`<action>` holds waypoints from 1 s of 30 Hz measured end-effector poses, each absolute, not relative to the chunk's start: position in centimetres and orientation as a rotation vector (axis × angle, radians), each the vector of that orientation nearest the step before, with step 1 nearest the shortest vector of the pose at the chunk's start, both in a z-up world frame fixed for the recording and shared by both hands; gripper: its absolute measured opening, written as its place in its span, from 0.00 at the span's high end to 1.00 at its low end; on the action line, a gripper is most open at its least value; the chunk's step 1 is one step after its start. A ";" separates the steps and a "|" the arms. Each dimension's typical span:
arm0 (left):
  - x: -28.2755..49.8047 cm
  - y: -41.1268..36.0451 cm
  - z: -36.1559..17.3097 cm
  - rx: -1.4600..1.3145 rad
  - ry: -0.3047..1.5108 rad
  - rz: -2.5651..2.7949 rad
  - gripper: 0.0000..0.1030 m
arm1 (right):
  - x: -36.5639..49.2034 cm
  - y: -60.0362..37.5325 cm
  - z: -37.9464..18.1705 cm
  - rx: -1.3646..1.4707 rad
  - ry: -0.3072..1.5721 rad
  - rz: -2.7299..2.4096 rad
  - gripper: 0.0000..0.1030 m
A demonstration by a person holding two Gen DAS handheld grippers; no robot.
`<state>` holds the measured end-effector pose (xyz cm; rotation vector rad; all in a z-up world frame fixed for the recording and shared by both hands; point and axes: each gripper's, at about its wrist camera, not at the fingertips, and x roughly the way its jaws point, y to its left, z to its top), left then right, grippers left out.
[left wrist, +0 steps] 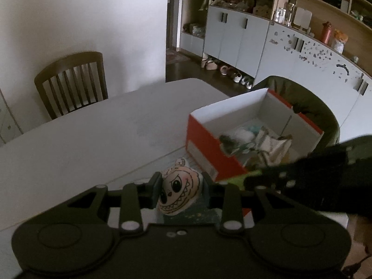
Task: Organize objects
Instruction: 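Carry the face plush with the left gripper while the right gripper carries the green stick to the shoebox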
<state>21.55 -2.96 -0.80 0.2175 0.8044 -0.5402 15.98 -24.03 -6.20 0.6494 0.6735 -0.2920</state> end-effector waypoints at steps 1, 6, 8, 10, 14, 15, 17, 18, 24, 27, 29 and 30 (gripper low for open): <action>21.5 -3.4 -0.7 0.220 0.802 -0.539 0.67 | 15.5 -24.7 -5.8 0.645 0.663 -0.297 0.86; 21.2 -5.9 -0.2 0.238 0.795 -0.541 0.67 | 13.4 -27.7 -4.8 0.626 0.618 -0.327 0.86; 21.2 -6.9 -0.2 0.245 0.797 -0.542 0.67 | 12.7 -29.0 -4.7 0.622 0.604 -0.345 0.86; 21.2 -8.0 -0.3 0.254 0.798 -0.544 0.67 | 11.9 -30.2 -4.7 0.621 0.594 -0.362 0.86; 21.6 -10.1 -0.7 0.256 0.812 -0.553 0.67 | 10.5 -32.7 -5.4 0.624 0.583 -0.396 0.86; 21.7 -10.5 -0.8 0.260 0.814 -0.554 0.67 | 10.2 -33.2 -5.6 0.625 0.583 -0.404 0.86; 21.9 -11.6 -1.2 0.268 0.822 -0.557 0.67 | 9.6 -34.3 -6.1 0.626 0.582 -0.421 0.86; 22.1 -12.3 -1.4 0.271 0.828 -0.561 0.67 | 9.3 -34.8 -6.3 0.629 0.582 -0.429 0.86; 22.4 -15.8 -2.4 0.305 0.843 -0.584 0.67 | 8.0 -38.1 -8.3 0.649 0.578 -0.469 0.86; 22.7 -17.4 -2.9 0.320 0.853 -0.593 0.67 | 7.5 -39.5 -9.1 0.651 0.574 -0.483 0.86; 23.1 -18.4 -3.3 0.328 0.859 -0.597 0.67 | 7.3 -40.4 -9.7 0.658 0.571 -0.486 0.86; 23.3 -18.9 -3.5 0.329 0.865 -0.598 0.67 | 7.2 -40.8 -9.9 0.655 0.571 -0.491 0.86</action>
